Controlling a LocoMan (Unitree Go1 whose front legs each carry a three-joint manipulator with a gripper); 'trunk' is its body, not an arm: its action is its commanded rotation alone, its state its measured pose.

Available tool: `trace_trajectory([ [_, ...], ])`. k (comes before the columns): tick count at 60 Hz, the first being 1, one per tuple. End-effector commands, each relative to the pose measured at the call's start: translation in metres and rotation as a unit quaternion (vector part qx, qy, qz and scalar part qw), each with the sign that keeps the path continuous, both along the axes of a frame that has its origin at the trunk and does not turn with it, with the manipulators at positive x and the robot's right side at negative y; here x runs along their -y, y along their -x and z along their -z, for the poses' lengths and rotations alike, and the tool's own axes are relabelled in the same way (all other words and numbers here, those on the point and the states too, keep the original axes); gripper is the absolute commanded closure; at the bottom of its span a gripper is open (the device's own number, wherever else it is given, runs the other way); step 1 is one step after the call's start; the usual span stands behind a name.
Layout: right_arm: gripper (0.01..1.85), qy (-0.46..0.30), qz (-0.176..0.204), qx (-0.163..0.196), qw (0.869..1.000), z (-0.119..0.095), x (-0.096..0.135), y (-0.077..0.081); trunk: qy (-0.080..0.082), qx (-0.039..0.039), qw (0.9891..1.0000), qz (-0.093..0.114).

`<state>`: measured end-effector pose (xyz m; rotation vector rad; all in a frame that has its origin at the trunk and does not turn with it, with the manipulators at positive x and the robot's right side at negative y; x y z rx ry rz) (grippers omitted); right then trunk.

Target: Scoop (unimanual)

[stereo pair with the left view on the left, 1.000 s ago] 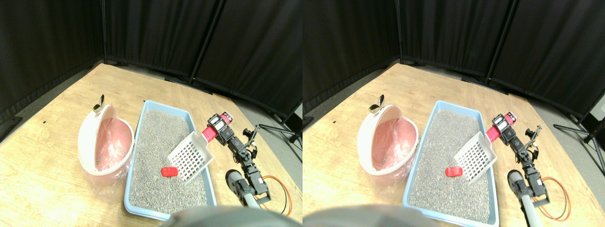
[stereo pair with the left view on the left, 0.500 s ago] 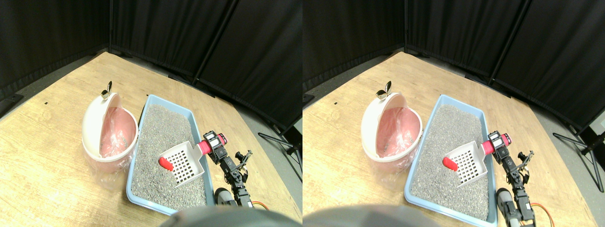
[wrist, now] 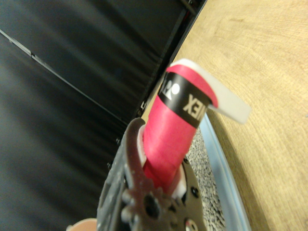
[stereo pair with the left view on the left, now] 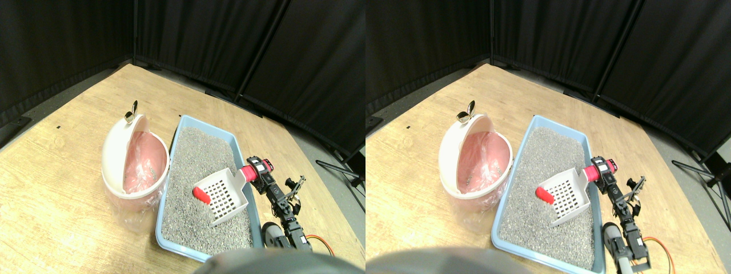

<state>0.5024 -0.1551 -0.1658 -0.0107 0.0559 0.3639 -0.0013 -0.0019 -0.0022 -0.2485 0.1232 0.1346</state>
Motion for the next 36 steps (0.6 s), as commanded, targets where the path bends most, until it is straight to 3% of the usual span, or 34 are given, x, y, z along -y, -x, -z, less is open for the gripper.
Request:
trace_trajectory([
  [1, 1.81, -0.064, 0.031, 0.023, 0.997, -0.007, 0.006, -0.003, 0.001, 0.0027, 1.0, -0.002],
  [4, 1.81, -0.089, 0.056, 0.019, 0.994, -0.008, 0.009, -0.003, 0.0, 0.0032, 1.0, -0.002],
  [22, 1.81, -0.174, 0.087, 0.031, 0.98, -0.013, 0.023, -0.005, -0.006, 0.011, 0.9999, 0.004],
  [26, 1.81, -0.183, 0.078, 0.04, 0.979, -0.017, 0.023, -0.005, -0.007, 0.0135, 0.9999, 0.004],
  [34, 1.81, -0.246, 0.087, 0.043, 0.964, -0.031, 0.025, -0.006, -0.008, 0.0171, 0.9998, 0.005],
  [36, 1.81, -0.238, 0.085, 0.049, 0.966, -0.034, 0.024, -0.006, -0.008, 0.018, 0.9998, 0.004],
])
